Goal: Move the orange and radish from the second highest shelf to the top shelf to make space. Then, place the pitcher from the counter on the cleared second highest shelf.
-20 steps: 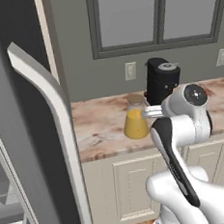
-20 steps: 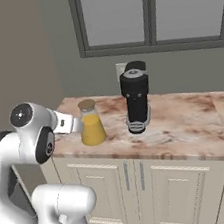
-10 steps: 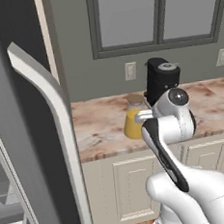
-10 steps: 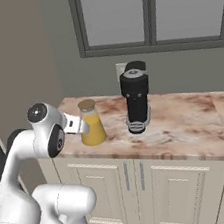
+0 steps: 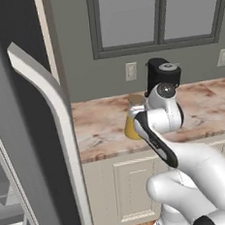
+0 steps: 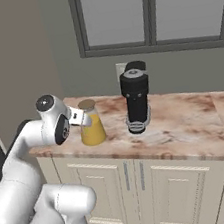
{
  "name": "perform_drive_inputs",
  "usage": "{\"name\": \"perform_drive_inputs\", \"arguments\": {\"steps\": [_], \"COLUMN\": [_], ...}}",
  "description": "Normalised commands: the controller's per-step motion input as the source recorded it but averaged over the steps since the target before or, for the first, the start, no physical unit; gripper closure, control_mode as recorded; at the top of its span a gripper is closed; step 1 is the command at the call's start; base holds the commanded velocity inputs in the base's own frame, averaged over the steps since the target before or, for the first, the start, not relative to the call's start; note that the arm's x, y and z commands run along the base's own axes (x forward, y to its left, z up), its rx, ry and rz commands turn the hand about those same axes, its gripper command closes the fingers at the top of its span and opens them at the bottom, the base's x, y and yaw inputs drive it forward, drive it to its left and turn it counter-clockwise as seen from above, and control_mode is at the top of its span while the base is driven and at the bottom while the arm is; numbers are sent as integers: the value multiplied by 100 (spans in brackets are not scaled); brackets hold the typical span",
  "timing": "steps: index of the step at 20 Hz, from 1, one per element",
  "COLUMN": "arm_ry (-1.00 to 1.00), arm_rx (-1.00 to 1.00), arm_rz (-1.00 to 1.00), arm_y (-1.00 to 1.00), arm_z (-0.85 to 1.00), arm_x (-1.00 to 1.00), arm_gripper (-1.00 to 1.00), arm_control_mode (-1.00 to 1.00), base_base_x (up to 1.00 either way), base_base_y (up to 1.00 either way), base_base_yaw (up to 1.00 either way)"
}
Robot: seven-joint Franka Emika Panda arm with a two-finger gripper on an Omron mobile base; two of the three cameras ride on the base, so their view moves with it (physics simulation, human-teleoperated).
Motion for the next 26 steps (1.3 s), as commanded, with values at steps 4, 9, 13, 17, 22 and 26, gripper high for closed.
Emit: {"name": "perform_drive_inputs", "arguments": {"steps": [4,9,13,17,22,26], "arm_ry": [0,0,0,-2,-6,-6], "arm_rx": [0,0,0,0,0,0], "arm_rz": [0,0,0,0,0,0], "arm_y": [1,0,0,0,0,0], "arm_z": [-36,-34,-29,-28,-32,-31], "arm_x": [37,41,42,34,29,29], "arm_gripper": [-100,-100,-100,-100,-100,-100], "arm_control_mode": [-100,-100,-100,-100,-100,-100], "base_base_x": [0,0,0,0,0,0], "base_base_y": [0,0,0,0,0,0], "base_base_yaw": [0,0,0,0,0,0]}}
